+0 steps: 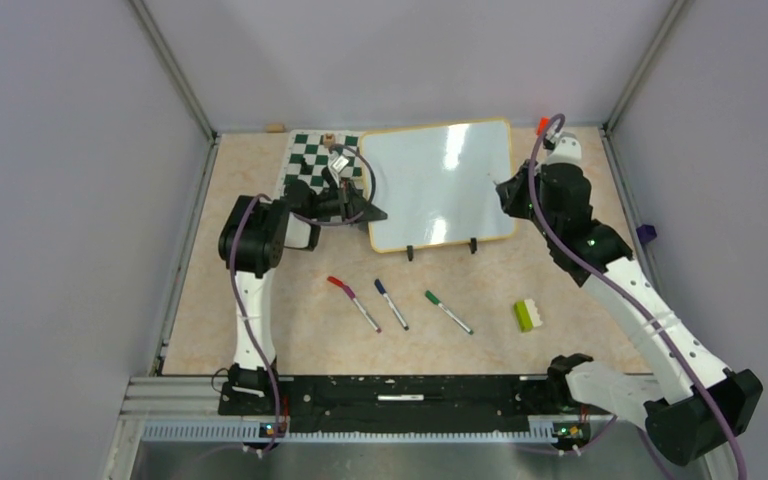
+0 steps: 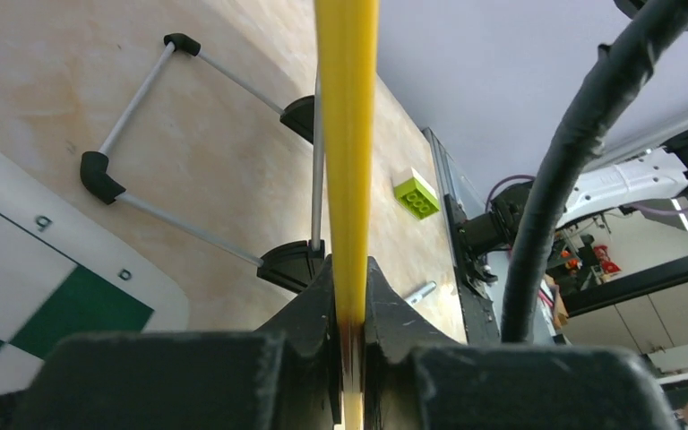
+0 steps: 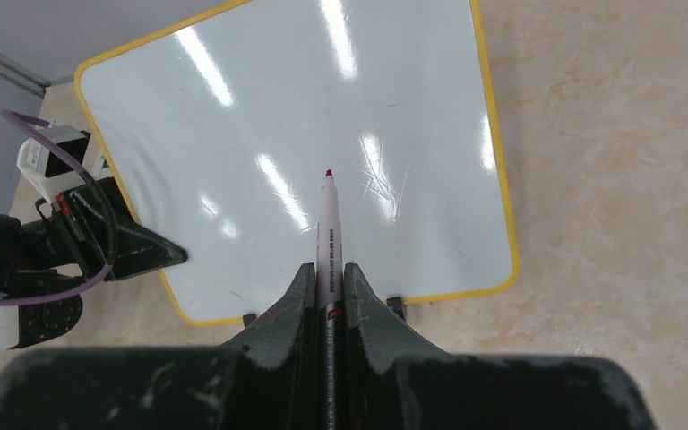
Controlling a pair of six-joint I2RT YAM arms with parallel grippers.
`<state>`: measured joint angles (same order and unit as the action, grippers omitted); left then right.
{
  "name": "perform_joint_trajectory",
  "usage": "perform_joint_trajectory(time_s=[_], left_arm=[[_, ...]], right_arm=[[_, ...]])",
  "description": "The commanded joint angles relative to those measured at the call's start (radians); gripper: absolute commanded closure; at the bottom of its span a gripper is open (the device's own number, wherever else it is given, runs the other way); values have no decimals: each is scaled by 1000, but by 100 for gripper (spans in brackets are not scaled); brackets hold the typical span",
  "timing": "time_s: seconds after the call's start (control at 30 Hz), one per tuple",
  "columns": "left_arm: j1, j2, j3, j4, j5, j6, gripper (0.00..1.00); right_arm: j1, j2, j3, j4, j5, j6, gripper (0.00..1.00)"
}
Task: Write a sentence on the whiteboard
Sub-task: Move the whiteboard to the center of the board.
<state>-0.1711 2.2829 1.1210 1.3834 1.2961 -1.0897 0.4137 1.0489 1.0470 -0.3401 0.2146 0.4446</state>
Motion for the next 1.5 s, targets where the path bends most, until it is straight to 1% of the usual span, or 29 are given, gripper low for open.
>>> perform_joint_trajectory(time_s=[0.0, 0.23, 0.5, 0.57, 0.63, 0.7, 0.73, 0.8, 0.87, 0.93, 1.03, 1.07, 1.1, 1.13, 1.2, 1.3, 1.33, 1.37, 1.47], left_arm=[[-8, -41, -58, 236, 80, -138, 100], [-10, -117, -172, 236, 96, -94, 100], [-28, -152, -217, 234, 88, -42, 100], [-28, -167, -226, 201, 75, -8, 100], [-27, -190, -242, 137, 61, 58, 100], [-27, -225, -258, -29, 35, 197, 100], [-27, -252, -263, -146, 16, 300, 100], [-29, -313, -257, -454, -30, 523, 100], [-36, -382, -248, -673, -82, 698, 100], [-44, -420, -242, -800, -128, 799, 100], [-53, -440, -234, -888, -174, 862, 99], [-53, -439, -229, -906, -179, 873, 95], [-56, -438, -225, -915, -179, 877, 88], [-56, -436, -219, -924, -178, 879, 80], [-56, -434, -214, -931, -170, 891, 60], [-56, -458, -222, -959, -206, 920, 35], [-56, -469, -223, -978, -219, 938, 29], [-56, -477, -223, -994, -227, 949, 24], [-56, -504, -228, -1021, -239, 969, 18]], right_arm=[[-11, -30, -18, 20, -5, -15, 100], [-12, -44, -31, 19, -5, -16, 100], [-11, -43, -41, 21, -10, -9, 100], [-11, -47, -44, 22, -6, -9, 100], [-12, -49, -47, 21, -1, -9, 100], [-12, -51, -50, 21, 0, -8, 100], [-12, -51, -51, 22, 1, -7, 100], [-13, -51, -52, 21, 2, -5, 100], [-12, -51, -53, 21, 4, -3, 100], [-12, -49, -53, 22, 5, 0, 100], [-13, -43, -54, 31, -2, 2, 100], [-12, -41, -53, 33, -3, 3, 100], [-13, -39, -53, 36, -3, 4, 100], [-12, -38, -53, 39, -5, 6, 100], [-12, -37, -52, 41, -6, 6, 100], [-13, -36, -48, 41, -6, 3, 100], [-12, -39, -47, 41, -6, 2, 100], [-13, -39, -47, 41, -7, -1, 100], [-13, -41, -46, 36, -5, -4, 100]])
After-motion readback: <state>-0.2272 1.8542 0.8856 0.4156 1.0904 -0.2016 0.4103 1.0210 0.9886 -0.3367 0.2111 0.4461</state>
